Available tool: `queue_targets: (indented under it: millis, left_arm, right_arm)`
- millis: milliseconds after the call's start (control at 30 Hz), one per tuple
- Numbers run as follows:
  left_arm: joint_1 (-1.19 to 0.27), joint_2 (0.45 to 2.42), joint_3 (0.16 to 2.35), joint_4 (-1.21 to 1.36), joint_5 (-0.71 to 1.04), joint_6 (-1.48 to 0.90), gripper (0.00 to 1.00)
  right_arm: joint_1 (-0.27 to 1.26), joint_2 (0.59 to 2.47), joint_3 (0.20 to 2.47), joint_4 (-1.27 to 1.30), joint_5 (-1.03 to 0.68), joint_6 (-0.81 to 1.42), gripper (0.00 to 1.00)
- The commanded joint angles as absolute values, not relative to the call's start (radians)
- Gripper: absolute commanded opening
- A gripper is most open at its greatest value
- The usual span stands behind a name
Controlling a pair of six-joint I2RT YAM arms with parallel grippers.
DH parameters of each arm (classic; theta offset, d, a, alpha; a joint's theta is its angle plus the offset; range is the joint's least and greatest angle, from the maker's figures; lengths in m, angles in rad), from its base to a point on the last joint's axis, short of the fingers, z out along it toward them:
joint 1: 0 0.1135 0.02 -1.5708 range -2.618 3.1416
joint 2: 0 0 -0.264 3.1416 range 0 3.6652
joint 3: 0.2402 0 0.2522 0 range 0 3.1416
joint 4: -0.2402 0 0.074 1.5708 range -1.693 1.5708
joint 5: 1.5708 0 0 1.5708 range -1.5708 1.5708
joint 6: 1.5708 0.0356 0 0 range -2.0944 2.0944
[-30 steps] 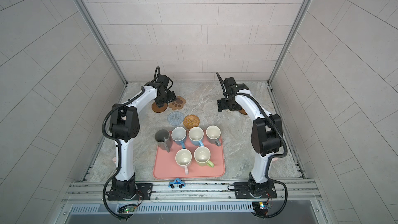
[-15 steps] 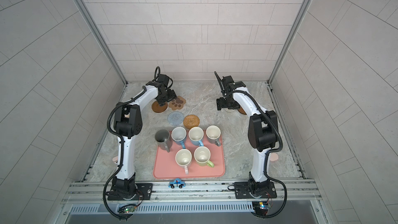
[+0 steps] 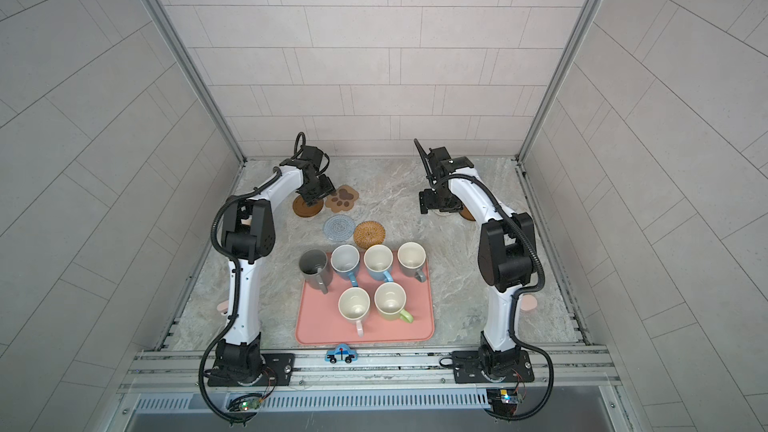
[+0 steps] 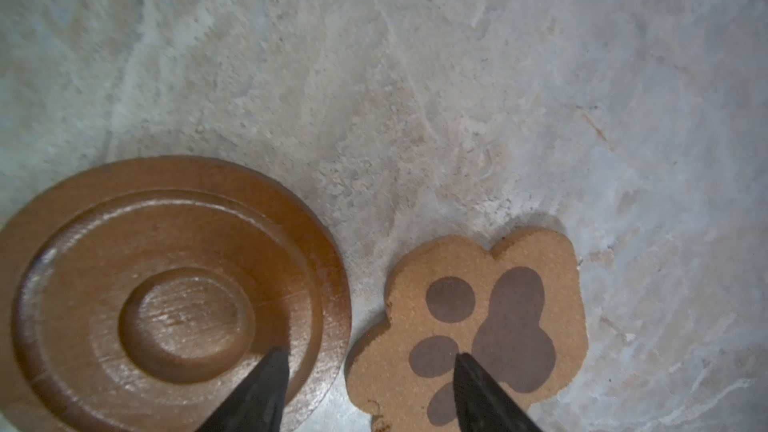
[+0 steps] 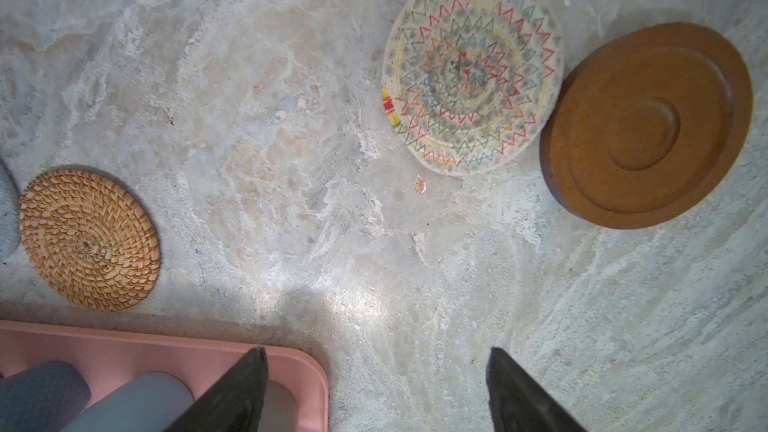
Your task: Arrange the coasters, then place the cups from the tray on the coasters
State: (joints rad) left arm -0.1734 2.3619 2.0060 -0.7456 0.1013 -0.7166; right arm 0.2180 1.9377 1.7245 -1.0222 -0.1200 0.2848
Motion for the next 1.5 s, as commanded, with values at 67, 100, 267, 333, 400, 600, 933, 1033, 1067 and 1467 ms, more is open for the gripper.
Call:
queue_targets:
  millis: [67,100,267,333,400,600,933,1033,1067,1467]
  left_arm:
    - [-0.164,2.413,2.09,-0.798,0.098,-0.677,0.6]
    - [-0.165,2.418,2.093,-0.801,0.101,-0.676,0.57]
    - [-0.165,2.419,2.079,-0.802,0.103,-0.673,0.47]
    - [-0.166,2.416,2.068,-0.802,0.103,-0.668,0.46]
    - [-0.166,2.414,2.06,-0.802,0.103,-0.664,0.46]
    - [-0.173,2.419,2.055,-0.793,0.121,-0.665,0.38]
    - [-0.211,2.434,2.057,-0.764,0.144,-0.683,0.27]
    - [-0.225,2.442,2.059,-0.737,0.161,-0.709,0.25]
    - [-0.232,2.446,2.063,-0.728,0.164,-0.717,0.25]
    - [-0.317,2.523,2.175,-0.699,0.199,-0.769,0.23]
  right_arm:
    - [0.228,1.958,1.749,-1.057,-0.093,0.313,0.83]
    - [0.229,1.961,1.752,-1.06,-0.093,0.313,0.82]
    - [0.232,1.978,1.775,-1.08,-0.088,0.31,0.8]
    - [0.234,1.978,1.777,-1.082,-0.086,0.308,0.8]
    - [0.235,1.977,1.776,-1.084,-0.083,0.307,0.79]
    - [0.238,1.977,1.772,-1.088,-0.08,0.307,0.79]
    - [0.245,1.941,1.716,-1.085,-0.072,0.302,0.77]
    - [0.245,1.927,1.697,-1.087,-0.068,0.292,0.77]
    - [0.245,1.921,1.691,-1.087,-0.064,0.29,0.77]
    - [0.245,1.857,1.601,-1.062,-0.042,0.286,0.77]
